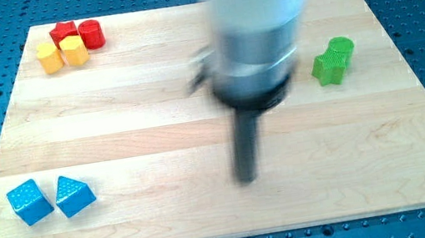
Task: Push the cube left beside the green circle
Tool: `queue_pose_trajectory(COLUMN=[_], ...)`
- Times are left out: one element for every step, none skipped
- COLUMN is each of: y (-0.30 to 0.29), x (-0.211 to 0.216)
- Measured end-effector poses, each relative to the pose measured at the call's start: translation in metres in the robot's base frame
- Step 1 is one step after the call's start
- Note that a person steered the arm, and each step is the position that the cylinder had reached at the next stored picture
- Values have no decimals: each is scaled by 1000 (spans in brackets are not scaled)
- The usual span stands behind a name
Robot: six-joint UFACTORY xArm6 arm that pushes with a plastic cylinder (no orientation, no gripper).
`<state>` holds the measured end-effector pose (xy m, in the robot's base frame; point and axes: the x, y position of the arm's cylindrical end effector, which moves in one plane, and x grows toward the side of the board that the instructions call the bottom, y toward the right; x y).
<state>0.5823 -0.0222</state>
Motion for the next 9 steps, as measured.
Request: queue_pose_trajectory(y=[-155, -279, -263, -203, -202, -199, -113, -22, -40], x=[15, 9, -2, -8, -31, -59, -86, -120, -140])
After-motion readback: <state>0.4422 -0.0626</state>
